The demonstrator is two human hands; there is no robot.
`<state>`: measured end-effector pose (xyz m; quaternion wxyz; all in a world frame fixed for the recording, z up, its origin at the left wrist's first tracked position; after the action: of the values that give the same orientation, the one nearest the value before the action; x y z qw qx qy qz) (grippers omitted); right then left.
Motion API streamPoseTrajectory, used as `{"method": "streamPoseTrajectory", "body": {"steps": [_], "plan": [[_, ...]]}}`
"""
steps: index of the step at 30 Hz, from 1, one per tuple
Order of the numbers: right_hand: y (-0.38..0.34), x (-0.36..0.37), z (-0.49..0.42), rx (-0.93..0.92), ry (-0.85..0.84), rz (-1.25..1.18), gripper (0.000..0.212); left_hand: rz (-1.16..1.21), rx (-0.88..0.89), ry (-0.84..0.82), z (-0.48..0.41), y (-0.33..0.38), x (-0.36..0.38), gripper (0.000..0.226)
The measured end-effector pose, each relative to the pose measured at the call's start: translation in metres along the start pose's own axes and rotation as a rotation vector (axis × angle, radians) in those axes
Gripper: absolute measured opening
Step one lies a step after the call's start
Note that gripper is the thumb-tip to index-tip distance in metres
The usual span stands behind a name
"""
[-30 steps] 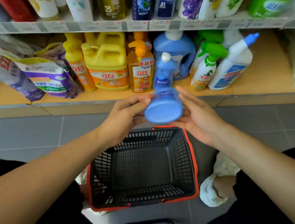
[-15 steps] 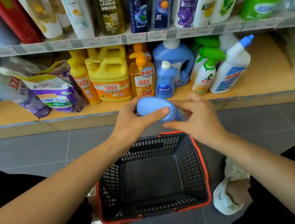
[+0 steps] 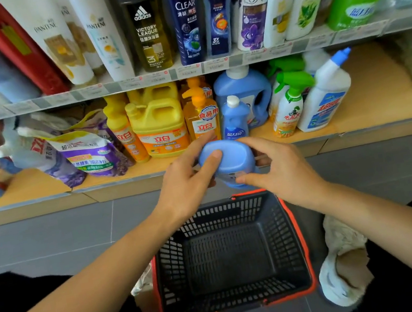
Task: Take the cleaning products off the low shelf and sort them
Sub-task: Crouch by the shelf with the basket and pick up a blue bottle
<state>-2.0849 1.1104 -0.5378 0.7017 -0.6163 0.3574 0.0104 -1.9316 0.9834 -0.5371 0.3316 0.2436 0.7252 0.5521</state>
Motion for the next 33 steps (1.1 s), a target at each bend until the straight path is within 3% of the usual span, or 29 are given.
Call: {"method": "streamPoseTrajectory", "body": {"steps": [7, 9, 16, 22, 26, 33], "plan": [[-0.031, -0.021, -0.025, -0.030, -0.142, 0.126, 0.055, -0.278, 0.113, -0.177, -0.020, 0.033, -0.021, 0.062], [-0.031, -0.026, -0.035, 0.021, -0.171, 0.049, 0.048, -0.231, 0.124, -0.216, -0.025, 0.033, -0.028, 0.064], [-0.007, -0.012, -0.045, 0.213, -0.062, -0.363, 0.033, -0.055, 0.097, -0.092, -0.028, 0.009, -0.007, 0.066], [-0.009, -0.005, -0.050, 0.254, 0.020, -0.449, 0.021, -0.010, 0.042, -0.043, -0.033, 0.001, -0.001, 0.097], [-0.011, -0.003, -0.048, 0.287, -0.019, -0.571, 0.031, 0.001, 0.039, -0.114, -0.047, 0.000, -0.006, 0.074], [-0.009, -0.003, -0.043, 0.187, -0.063, -0.492, 0.045, 0.281, -0.157, -0.086, -0.050, -0.008, -0.006, 0.048]]}}
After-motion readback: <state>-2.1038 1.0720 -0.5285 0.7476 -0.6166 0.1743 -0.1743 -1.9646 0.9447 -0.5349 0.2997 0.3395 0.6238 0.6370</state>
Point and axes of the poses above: each hand's wrist, its own z-axis away from the middle knuckle, its own x-axis out of the palm, y = z × x, the point moved 2 cm from there along -z, towards the middle knuckle, and after that the axes turned 12 degrees about x, right-handed, at the moved point
